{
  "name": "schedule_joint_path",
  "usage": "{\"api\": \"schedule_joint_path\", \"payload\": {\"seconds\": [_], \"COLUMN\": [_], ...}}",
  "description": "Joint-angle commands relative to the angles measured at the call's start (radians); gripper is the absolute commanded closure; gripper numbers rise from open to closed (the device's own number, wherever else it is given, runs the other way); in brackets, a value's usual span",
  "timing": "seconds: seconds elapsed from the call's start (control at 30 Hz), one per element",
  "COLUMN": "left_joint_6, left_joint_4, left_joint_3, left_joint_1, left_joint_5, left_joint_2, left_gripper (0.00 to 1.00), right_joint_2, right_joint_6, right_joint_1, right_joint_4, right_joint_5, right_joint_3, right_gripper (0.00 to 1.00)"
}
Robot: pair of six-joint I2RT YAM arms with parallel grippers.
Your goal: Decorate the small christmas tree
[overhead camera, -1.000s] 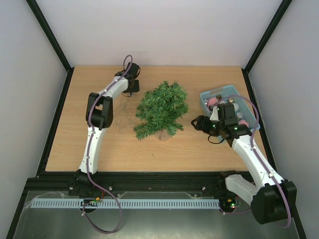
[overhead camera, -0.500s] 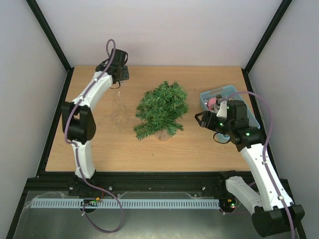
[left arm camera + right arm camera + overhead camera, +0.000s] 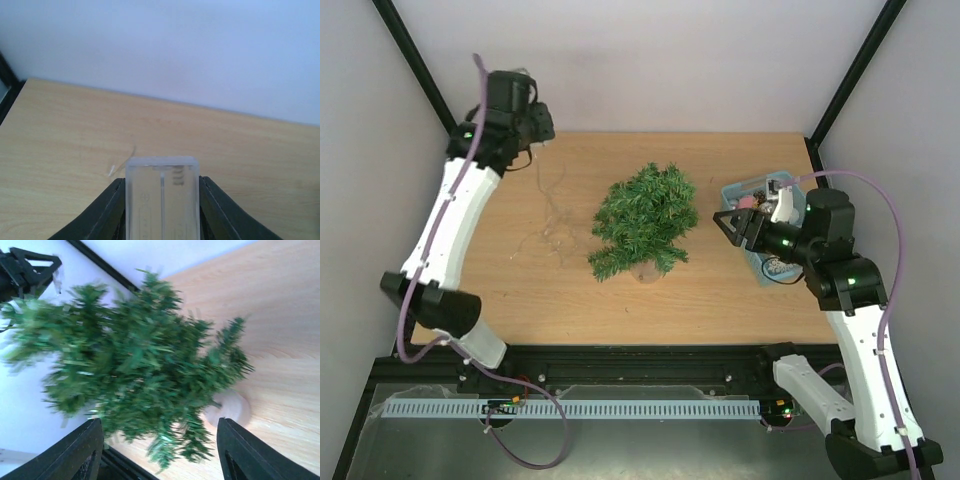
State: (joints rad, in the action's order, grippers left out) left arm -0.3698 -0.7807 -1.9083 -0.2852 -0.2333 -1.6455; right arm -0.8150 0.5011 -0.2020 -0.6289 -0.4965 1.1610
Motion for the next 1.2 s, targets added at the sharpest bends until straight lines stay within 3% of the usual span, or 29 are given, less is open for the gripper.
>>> {"api": "schedule_joint_path", "payload": {"seconds": [0.0, 0.17, 0.4, 0.67, 0.8, 1.17], "left_joint_6": [-0.018, -0.052, -0.090, -0.055, -0.057, -0.024], "left_joint_4": [-0.162, -0.188, -0.133, -0.114, -0.116, -0.129], "left_joint_3": [-0.194, -0.293, -0.276, -0.227, -0.234, -0.371], "left_joint_1": [-0.015, -0.025, -0.032, -0.164, -0.197, -0.419], "left_joint_5": [0.111, 0.310, 0.616, 0.639, 0.604, 0.485], "left_joint_2": [0.117, 0.230, 0.292, 0.302, 0.267, 0.108], "left_gripper": [0.67, 0.65, 0.64, 0.64, 0.64, 0.64], "right_joint_2": [-0.017, -0.079, -0.312, -0.589, -0.681, -0.572], "right_joint_6": [0.046, 0.129, 0.257, 0.378, 0.236, 0.079], "right_joint_1": [-0.004, -0.108, -0.275, -0.310, -0.371, -0.395], "right_joint_4": [0.049, 0.207, 0.321, 0.314, 0.043, -0.151], "right_joint_5": [-0.182, -0.285, -0.334, -0.408, -0.296, 0.021], "right_joint_3": [0.084, 0.170, 0.470, 0.820, 1.015, 0.951], "right_gripper": [0.37, 0.39, 0.39, 0.40, 0.41, 0.41]}}
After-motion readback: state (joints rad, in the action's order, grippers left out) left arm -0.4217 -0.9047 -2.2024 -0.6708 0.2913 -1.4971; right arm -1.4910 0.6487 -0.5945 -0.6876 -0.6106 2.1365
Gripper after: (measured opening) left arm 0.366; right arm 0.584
